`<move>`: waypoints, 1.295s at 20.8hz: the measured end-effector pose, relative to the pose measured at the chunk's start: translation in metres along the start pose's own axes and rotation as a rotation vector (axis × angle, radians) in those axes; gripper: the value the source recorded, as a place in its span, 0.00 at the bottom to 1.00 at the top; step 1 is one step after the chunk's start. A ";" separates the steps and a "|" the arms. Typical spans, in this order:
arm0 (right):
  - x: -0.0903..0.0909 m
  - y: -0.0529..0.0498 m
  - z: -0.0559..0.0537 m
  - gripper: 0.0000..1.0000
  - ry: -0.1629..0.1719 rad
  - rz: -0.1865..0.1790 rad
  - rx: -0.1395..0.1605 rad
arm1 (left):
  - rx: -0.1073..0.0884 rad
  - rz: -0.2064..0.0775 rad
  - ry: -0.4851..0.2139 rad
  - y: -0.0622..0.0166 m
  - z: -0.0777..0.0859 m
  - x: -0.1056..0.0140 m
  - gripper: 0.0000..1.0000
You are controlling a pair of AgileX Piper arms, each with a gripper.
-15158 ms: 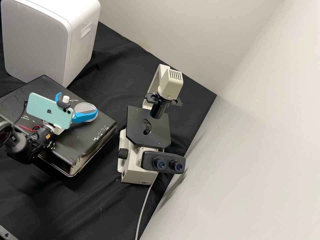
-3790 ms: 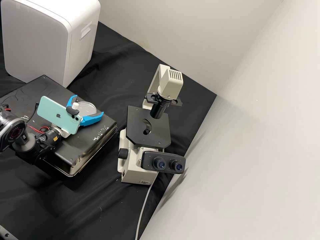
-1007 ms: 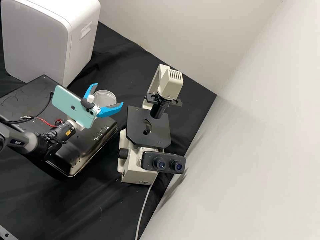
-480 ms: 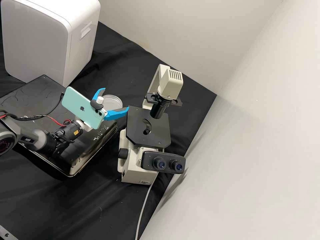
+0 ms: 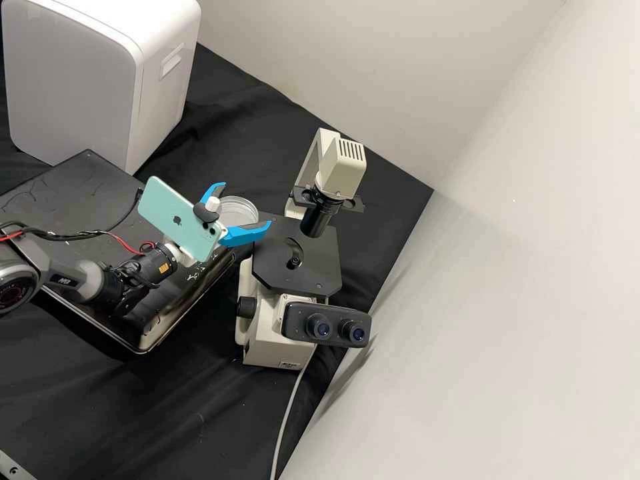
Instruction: Place the petri dish on the microscope
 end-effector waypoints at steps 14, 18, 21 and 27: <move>0.014 0.017 0.011 0.00 -0.028 0.055 -0.028 | 0.005 -0.002 0.001 -0.0004 0.000 0.000 1.00; 0.021 0.012 0.023 0.00 -0.073 0.033 -0.031 | 0.016 -0.007 0.002 -0.0013 0.001 0.001 1.00; 0.022 0.010 0.025 0.00 -0.084 0.023 -0.042 | 0.020 -0.009 0.002 -0.0016 0.002 0.001 1.00; 0.030 0.012 0.029 0.00 -0.104 0.055 -0.056 | 0.021 -0.009 0.002 -0.0017 0.002 0.001 1.00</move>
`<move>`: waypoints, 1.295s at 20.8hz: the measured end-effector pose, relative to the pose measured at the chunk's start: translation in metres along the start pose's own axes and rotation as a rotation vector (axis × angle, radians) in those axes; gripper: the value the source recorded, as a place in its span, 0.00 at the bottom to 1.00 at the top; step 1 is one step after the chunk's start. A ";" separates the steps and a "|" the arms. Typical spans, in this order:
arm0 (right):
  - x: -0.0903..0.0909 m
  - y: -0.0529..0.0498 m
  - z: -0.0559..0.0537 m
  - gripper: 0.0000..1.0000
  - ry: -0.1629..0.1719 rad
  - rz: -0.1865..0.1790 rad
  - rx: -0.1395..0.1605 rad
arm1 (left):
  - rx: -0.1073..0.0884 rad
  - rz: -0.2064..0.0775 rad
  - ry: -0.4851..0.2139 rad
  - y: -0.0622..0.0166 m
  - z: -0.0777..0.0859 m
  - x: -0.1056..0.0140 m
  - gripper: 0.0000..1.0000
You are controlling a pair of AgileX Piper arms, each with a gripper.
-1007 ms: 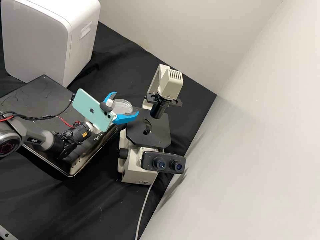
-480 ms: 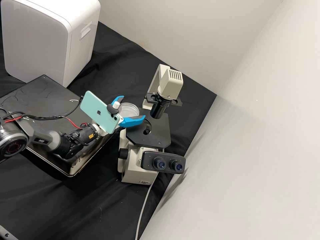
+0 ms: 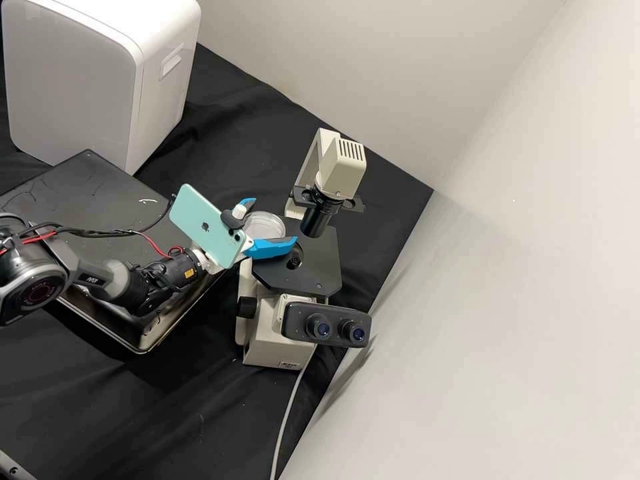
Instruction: Place the petri dish on the microscope
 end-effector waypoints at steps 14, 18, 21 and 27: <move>0.013 0.020 0.014 0.00 -0.063 0.037 0.007 | 0.014 -0.008 0.002 -0.0013 0.001 0.001 1.00; 0.024 0.025 0.020 0.00 -0.082 0.049 0.011 | 0.014 -0.008 0.002 -0.0013 0.001 0.001 1.00; 0.028 0.024 0.023 0.00 -0.086 0.050 0.002 | 0.014 -0.008 0.002 -0.0013 0.001 0.001 1.00; 0.032 0.023 0.027 0.00 -0.105 0.061 -0.022 | 0.014 -0.008 0.002 -0.0013 0.001 0.001 1.00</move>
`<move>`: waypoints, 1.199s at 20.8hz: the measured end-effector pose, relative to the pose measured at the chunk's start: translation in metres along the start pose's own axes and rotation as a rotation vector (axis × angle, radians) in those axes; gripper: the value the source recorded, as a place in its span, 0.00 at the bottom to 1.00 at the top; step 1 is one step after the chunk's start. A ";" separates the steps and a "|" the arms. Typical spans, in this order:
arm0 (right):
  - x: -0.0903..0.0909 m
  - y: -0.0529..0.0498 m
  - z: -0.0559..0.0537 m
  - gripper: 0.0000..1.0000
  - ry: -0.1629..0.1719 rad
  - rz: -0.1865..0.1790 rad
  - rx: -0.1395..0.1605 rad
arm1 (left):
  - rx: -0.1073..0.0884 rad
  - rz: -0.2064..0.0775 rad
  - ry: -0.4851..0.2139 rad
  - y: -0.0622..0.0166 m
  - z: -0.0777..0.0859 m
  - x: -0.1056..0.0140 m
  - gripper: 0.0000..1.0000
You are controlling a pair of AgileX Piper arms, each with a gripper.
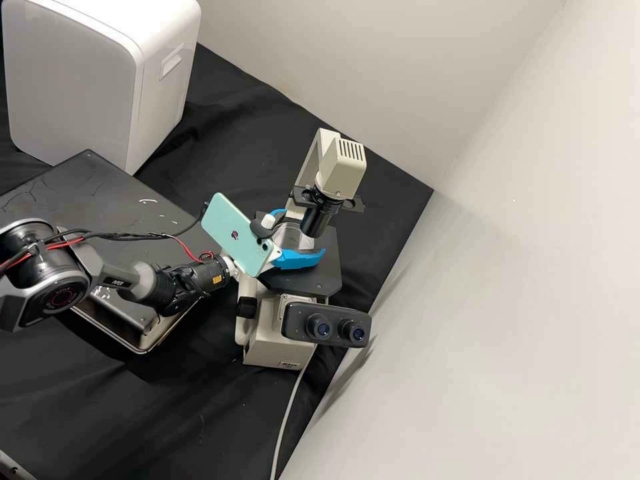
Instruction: Place the petri dish on the microscope
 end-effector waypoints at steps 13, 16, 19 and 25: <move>0.014 0.002 0.007 0.00 -0.044 0.048 -0.030 | -0.036 0.012 -0.004 0.0025 -0.003 -0.002 1.00; 0.017 0.003 0.013 0.00 -0.057 0.054 -0.052 | -0.035 0.012 -0.005 0.0025 -0.003 -0.002 1.00; 0.020 0.004 0.015 0.00 -0.074 0.070 -0.051 | -0.035 0.012 -0.005 0.0025 -0.003 -0.002 1.00; 0.026 0.004 0.018 0.00 -0.092 0.088 -0.062 | -0.035 0.012 -0.005 0.0025 -0.003 -0.002 1.00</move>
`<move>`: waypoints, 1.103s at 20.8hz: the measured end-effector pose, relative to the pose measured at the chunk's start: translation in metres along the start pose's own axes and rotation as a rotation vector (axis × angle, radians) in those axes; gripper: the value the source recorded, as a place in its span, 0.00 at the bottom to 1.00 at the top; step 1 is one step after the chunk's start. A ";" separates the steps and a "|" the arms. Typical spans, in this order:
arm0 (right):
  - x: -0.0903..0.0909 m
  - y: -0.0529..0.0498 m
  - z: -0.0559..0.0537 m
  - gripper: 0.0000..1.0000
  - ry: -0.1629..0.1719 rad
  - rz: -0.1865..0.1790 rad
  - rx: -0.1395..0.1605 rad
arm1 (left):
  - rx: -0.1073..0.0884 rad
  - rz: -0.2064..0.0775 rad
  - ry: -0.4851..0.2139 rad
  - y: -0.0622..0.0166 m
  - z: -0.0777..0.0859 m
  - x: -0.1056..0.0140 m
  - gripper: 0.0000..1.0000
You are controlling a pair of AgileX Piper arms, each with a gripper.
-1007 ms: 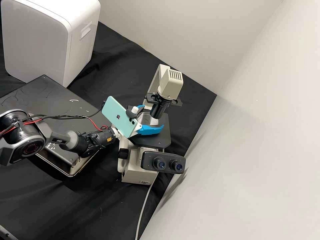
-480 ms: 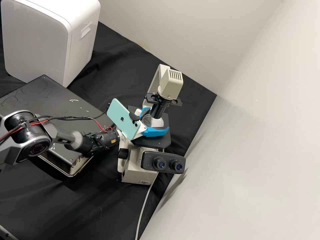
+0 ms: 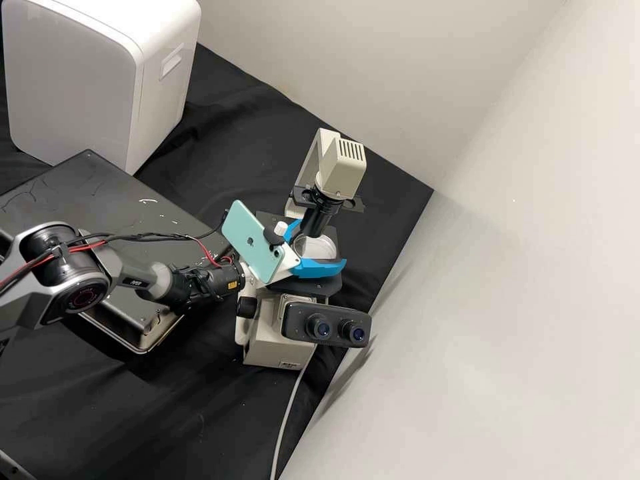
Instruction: Place the petri dish on the microscope
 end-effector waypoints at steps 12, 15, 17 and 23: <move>0.012 -0.003 0.003 0.00 -0.020 0.024 -0.019 | 0.004 0.000 0.000 0.0000 0.000 0.000 1.00; 0.012 -0.003 0.004 0.00 -0.021 0.025 -0.037 | 0.004 0.000 0.000 0.0000 0.000 0.000 1.00; 0.012 -0.003 0.004 0.00 -0.021 0.025 -0.037 | 0.004 0.000 0.000 0.0000 0.000 0.000 1.00; 0.012 -0.003 0.004 0.00 -0.021 0.026 -0.040 | -0.004 0.004 -0.001 0.0007 -0.001 0.000 1.00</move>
